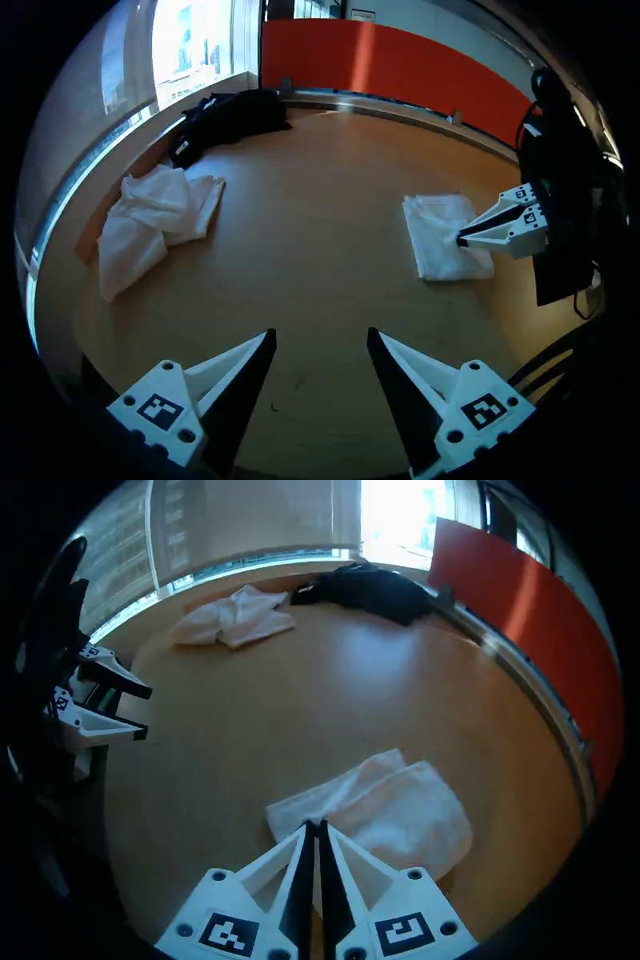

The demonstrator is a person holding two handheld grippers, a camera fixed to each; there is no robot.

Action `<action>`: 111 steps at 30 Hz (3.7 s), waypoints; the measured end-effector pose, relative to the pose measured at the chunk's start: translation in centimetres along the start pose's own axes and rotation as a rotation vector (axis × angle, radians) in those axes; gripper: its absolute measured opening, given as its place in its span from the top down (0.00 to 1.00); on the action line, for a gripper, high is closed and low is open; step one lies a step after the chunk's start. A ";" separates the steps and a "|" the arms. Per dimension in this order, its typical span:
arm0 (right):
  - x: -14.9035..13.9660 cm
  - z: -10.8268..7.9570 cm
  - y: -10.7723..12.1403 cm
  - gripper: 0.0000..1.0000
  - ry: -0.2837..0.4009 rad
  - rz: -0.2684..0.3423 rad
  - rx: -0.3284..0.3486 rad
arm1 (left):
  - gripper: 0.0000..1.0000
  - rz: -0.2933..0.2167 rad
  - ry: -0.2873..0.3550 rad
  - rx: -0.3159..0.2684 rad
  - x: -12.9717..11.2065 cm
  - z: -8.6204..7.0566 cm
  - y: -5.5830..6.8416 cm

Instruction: Fold towel

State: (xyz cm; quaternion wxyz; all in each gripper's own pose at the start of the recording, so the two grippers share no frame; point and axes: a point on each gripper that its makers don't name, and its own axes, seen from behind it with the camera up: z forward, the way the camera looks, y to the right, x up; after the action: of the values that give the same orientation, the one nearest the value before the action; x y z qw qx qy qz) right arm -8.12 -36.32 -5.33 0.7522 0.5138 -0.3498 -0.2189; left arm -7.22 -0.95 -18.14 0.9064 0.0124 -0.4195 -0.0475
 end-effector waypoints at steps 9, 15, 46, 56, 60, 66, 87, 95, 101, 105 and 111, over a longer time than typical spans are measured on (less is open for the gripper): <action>-0.6 1.0 -0.3 0.86 -0.018 0.027 0.007 | 0.16 -0.008 -0.004 -0.008 0.0 0.4 -0.5; -0.2 0.7 -0.4 0.53 0.004 0.075 0.020 | 0.16 0.000 -0.008 -0.012 -0.1 0.6 -0.5; -9.1 -4.0 1.7 0.48 -0.076 0.200 -0.116 | 0.16 0.019 -0.007 -0.027 0.4 1.2 -0.1; -10.7 -3.4 1.5 0.48 -0.096 0.232 -0.130 | 0.16 0.018 -0.013 -0.030 0.0 1.3 0.0; -11.0 -2.9 1.5 0.48 -0.098 0.243 -0.136 | 0.16 0.019 -0.014 -0.030 0.0 1.4 0.1; -11.2 -2.6 1.9 0.65 -0.099 0.250 -0.152 | 0.16 0.020 -0.013 -0.032 0.0 1.4 0.1; -9.6 -4.4 2.9 0.96 -0.055 0.253 -0.185 | 0.16 0.046 -0.003 -0.050 1.0 1.3 0.7; -5.4 -7.0 4.9 0.96 0.019 0.216 -0.229 | 0.17 0.060 0.017 -0.057 2.1 0.9 0.9; -2.3 -9.7 6.6 0.96 0.074 0.194 -0.270 | 0.16 0.075 0.036 -0.066 3.2 0.4 1.3; -1.0 -11.6 7.4 0.96 0.104 0.190 -0.295 | 0.16 0.087 0.046 -0.071 3.8 0.1 1.7; -0.4 -14.2 8.7 0.96 0.127 0.192 -0.331 | 0.17 0.094 0.056 -0.085 4.6 -0.2 2.5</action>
State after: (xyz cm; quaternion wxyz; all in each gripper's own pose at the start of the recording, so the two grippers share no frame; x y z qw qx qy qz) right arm 2.03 -24.02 -0.59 0.8643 0.3601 -0.3082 -0.1682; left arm -3.92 1.11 -14.59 0.9187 -0.0446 -0.3917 -0.0226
